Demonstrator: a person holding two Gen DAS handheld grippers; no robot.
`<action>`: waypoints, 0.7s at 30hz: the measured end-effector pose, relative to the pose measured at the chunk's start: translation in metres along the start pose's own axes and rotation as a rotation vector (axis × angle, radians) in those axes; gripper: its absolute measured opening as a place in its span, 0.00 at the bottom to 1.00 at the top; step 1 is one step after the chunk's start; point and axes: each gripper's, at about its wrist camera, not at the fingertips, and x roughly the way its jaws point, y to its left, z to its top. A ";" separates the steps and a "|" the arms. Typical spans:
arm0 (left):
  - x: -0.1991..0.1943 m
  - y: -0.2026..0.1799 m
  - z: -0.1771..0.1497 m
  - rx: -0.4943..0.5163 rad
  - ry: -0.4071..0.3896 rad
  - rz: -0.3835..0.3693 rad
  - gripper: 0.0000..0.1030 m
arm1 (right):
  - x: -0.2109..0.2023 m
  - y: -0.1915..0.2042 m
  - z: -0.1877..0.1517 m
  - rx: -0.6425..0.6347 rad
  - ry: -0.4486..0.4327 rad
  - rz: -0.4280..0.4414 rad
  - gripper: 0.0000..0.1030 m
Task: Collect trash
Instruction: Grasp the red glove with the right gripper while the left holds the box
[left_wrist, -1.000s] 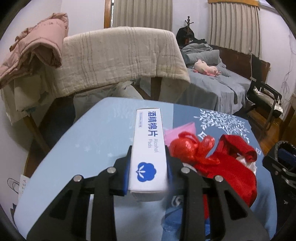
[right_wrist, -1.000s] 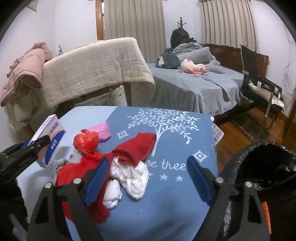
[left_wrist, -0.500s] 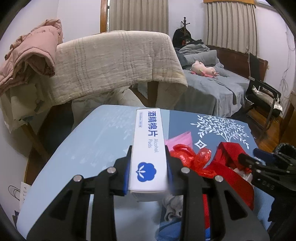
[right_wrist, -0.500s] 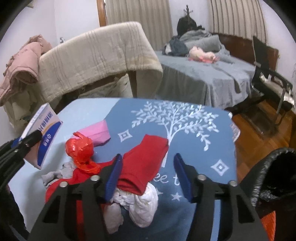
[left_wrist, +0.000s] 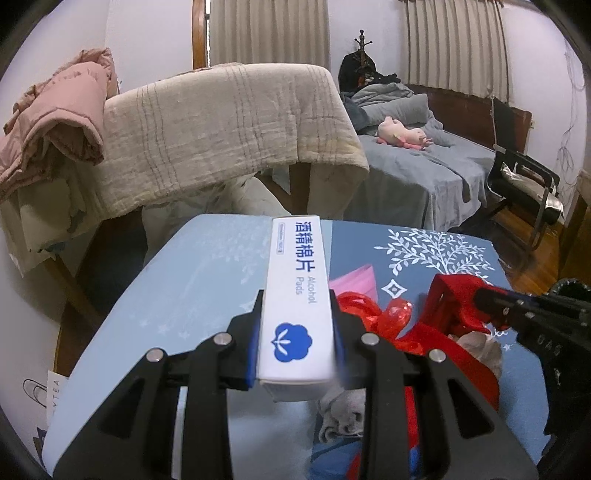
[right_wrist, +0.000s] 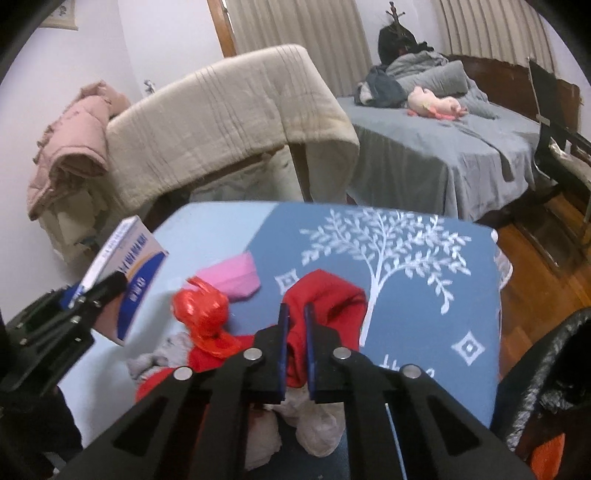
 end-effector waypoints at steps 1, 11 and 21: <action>-0.002 -0.001 0.001 0.000 0.000 0.000 0.29 | -0.005 0.001 0.003 -0.002 -0.010 0.005 0.07; -0.027 -0.015 0.014 0.007 -0.017 -0.039 0.29 | -0.050 0.006 0.023 0.001 -0.090 0.031 0.06; -0.033 -0.021 -0.003 0.038 0.005 -0.043 0.29 | -0.057 0.020 -0.006 -0.022 -0.033 0.060 0.06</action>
